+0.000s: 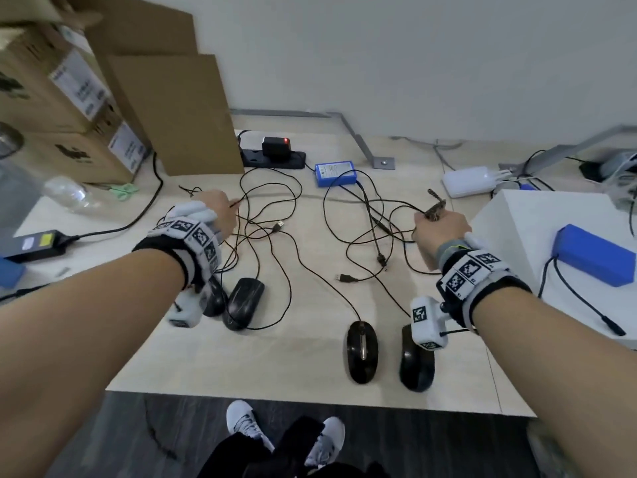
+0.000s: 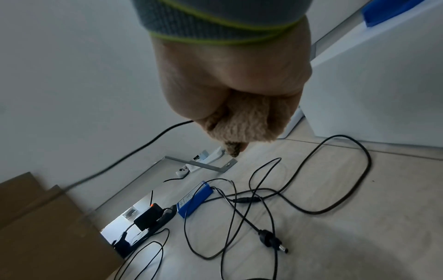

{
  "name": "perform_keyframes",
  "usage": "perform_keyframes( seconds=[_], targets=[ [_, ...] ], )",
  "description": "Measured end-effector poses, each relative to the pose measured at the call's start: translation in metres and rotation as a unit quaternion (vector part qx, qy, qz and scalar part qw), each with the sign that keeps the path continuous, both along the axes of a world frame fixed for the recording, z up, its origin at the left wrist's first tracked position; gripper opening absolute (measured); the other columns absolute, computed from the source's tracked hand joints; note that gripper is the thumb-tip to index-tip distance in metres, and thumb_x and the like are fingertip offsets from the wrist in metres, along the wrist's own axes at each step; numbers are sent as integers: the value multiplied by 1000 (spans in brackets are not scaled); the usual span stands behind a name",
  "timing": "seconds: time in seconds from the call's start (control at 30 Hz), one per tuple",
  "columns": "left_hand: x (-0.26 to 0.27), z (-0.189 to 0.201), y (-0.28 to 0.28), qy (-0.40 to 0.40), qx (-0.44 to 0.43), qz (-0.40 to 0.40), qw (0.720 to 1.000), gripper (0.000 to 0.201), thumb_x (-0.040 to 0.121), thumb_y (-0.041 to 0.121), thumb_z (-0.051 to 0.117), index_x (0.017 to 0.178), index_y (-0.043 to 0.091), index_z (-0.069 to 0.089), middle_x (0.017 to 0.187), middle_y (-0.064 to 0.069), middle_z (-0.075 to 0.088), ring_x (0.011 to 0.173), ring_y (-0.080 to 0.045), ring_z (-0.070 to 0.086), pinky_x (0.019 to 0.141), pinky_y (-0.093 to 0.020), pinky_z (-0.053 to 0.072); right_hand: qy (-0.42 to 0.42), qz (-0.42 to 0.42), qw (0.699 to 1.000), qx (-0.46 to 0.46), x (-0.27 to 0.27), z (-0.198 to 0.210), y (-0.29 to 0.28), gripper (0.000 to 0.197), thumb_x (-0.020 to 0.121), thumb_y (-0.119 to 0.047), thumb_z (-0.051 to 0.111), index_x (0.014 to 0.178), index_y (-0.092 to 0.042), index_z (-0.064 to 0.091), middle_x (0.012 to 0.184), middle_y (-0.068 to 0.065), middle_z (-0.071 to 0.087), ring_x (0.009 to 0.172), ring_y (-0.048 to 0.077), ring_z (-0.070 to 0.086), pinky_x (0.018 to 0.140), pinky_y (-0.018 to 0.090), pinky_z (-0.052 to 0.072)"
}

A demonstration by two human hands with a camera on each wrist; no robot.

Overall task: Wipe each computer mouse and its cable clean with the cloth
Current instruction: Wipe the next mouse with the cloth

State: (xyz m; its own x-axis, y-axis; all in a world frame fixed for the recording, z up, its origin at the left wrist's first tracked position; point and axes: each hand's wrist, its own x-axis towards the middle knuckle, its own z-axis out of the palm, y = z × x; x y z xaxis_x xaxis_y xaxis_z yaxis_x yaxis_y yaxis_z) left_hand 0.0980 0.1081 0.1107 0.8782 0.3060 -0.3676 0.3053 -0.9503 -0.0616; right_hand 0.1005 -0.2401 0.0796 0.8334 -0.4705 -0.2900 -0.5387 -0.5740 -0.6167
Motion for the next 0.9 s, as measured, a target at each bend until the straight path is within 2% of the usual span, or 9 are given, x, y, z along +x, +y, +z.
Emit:
perform_keyframes(
  seconds=[0.13,0.23,0.33,0.4,0.5,0.57,0.7,0.83,0.9],
  targets=[
    [12,-4,-55,-129,-196,9,972,33,97,47,49,89,18,64,85,1,67,76,-19,62,70,-32,46,15,9,999,32,-3,-2,4,33,82,-44,56,86,-14,70,81,7,70,76,29,62,73,28,46],
    [20,1,-116,-176,-338,-92,920,17,95,32,58,105,23,67,95,12,65,91,-11,62,83,-26,47,19,0,999,47,-3,-4,3,35,84,-48,55,76,-15,66,70,3,67,72,27,61,77,30,50],
    [23,3,-156,-174,-404,-206,874,37,93,24,60,130,27,55,123,10,60,101,-6,58,95,-24,43,23,-25,997,70,-4,2,-6,38,92,-43,53,66,-15,54,63,0,56,69,27,56,72,30,42],
    [30,-7,-161,-136,-371,-237,888,68,88,31,65,147,35,30,150,7,38,119,-8,51,106,-29,37,43,-32,995,81,-5,5,-15,37,93,-39,53,72,-10,56,71,8,60,69,28,58,68,30,42],
    [32,-25,-138,-50,-289,-204,934,93,86,33,69,154,30,6,162,0,14,144,-21,28,117,-43,28,106,3,992,70,-10,3,-28,37,92,-30,57,63,-6,56,66,10,59,56,23,53,53,27,41],
    [28,-44,-107,-20,-234,-162,958,87,89,34,66,155,26,10,161,-3,20,144,-22,28,117,-44,28,142,30,988,55,-14,-1,-29,38,91,-25,56,57,-7,56,58,8,56,49,21,50,47,23,40],
    [-2,-75,-40,5,-144,-82,986,67,88,47,59,147,31,31,150,-1,41,128,-25,48,105,-45,42,186,99,977,33,-19,-9,-11,37,88,-23,57,54,-9,62,54,4,60,50,20,54,49,23,45],
    [-40,-95,12,32,-116,5,993,59,83,51,63,136,27,48,130,-4,59,110,-25,59,95,-42,50,191,163,967,39,-20,-17,25,30,87,-35,60,84,-6,67,75,7,65,57,15,56,45,20,38],
    [-57,-107,34,43,-117,47,991,58,84,48,64,134,23,50,128,-6,61,110,-27,59,97,-42,49,185,199,962,40,-24,-19,50,32,88,-38,61,82,-7,66,72,4,63,60,17,57,53,21,41]
  ],
)
